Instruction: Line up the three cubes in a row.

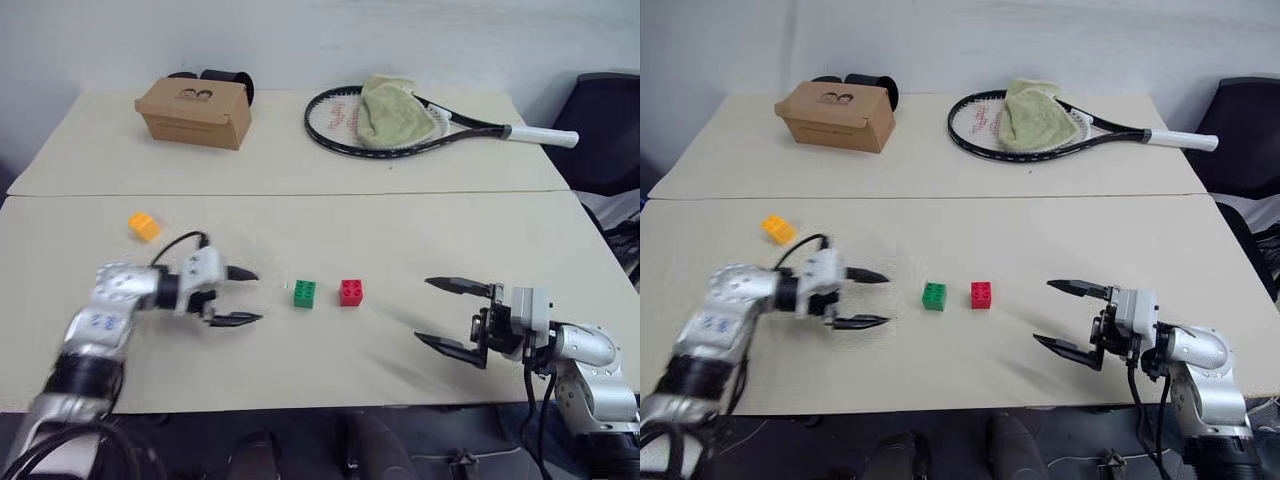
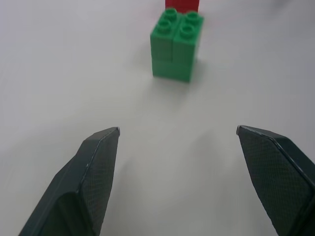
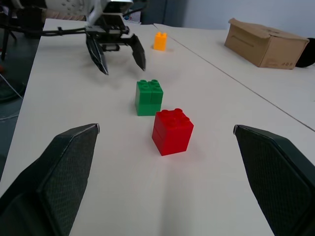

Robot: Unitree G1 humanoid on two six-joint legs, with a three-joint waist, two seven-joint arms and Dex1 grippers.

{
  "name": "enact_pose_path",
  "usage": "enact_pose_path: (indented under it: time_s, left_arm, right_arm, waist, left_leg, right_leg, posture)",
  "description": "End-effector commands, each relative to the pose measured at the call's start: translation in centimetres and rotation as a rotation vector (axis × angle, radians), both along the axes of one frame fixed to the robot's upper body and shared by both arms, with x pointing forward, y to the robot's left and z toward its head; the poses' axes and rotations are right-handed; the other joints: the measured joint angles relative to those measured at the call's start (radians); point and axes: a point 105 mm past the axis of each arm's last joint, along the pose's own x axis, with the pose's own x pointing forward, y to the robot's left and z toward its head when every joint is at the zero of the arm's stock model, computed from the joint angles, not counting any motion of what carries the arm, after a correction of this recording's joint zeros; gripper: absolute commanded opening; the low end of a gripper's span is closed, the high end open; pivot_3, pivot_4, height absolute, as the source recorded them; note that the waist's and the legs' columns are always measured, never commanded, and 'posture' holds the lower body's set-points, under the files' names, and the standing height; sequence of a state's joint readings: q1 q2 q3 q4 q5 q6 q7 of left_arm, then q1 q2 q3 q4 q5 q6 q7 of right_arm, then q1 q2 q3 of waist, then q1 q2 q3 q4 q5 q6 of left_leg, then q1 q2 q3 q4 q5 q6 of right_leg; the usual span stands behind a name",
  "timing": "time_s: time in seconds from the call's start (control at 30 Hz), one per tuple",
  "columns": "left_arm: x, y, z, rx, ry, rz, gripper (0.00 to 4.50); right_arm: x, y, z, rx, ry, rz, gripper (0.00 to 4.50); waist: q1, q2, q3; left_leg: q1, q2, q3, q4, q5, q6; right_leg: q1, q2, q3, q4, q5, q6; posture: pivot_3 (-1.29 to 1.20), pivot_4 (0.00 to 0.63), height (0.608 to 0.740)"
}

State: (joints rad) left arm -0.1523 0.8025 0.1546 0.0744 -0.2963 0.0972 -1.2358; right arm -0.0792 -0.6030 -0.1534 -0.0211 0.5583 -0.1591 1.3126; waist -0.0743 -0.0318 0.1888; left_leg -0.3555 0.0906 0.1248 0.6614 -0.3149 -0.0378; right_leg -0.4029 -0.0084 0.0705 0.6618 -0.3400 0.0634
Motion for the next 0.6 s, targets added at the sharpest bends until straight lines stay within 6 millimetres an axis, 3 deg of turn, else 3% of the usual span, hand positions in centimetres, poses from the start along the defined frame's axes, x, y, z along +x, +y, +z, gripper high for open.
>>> enact_pose_path:
  time_s: [0.03, 0.17, 0.33, 0.43, 0.6]
  left_arm:
    - [-2.0, 4.0, 1.8, -0.073, -0.099, 0.216, 4.37]
    - [-5.5, 11.4, 2.4, -0.208, -0.246, 0.721, 4.48]
    - [-8.3, 14.6, 1.2, -0.304, -0.246, 0.976, 4.48]
    - [-7.6, 14.9, 1.7, -0.365, -0.257, 1.012, 4.48]
    - [-2.0, 14.3, 3.7, -0.405, -0.278, 0.960, 4.48]
  right_arm:
    - [0.3, 0.3, 0.9, 0.043, -0.053, 0.012, 4.50]
    - [0.9, 1.3, 1.8, 0.110, -0.075, 0.020, 4.50]
    - [1.3, 2.4, 2.3, 0.135, -0.089, 0.039, 4.50]
    - [1.7, 2.7, 2.4, 0.139, -0.095, 0.041, 4.50]
    - [2.1, 2.9, 2.4, 0.138, -0.099, 0.036, 4.50]
  waist:
    - [-0.007, 0.000, 0.000]
    - [-0.002, 0.000, 0.000]
    - [0.011, 0.000, 0.000]
    - [0.022, -0.001, 0.000]
    - [0.034, -0.002, -0.001]
  left_leg:
    - [0.000, 0.001, 0.000, 0.000, -0.001, 0.001]
    - [0.000, 0.000, -0.006, 0.000, -0.003, 0.005]
    - [0.001, -0.002, -0.008, 0.000, -0.004, 0.005]
    - [0.001, -0.002, -0.008, 0.000, -0.004, 0.005]
    - [0.002, -0.003, -0.010, 0.000, -0.004, 0.005]
  right_leg:
    - [0.000, 0.000, -0.001, 0.000, 0.000, 0.000]
    - [0.003, -0.002, -0.007, -0.001, 0.000, -0.001]
    - [0.007, -0.003, -0.009, -0.003, -0.001, -0.001]
    - [0.007, -0.004, -0.010, -0.003, -0.001, -0.002]
    - [0.008, -0.004, -0.011, -0.003, -0.001, -0.002]
  posture:
    - [0.00, 0.150, 0.740]
    - [0.00, 0.150, 0.740]
    - [0.00, 0.150, 0.740]
    - [0.00, 0.150, 0.740]
    - [0.00, 0.150, 0.740]
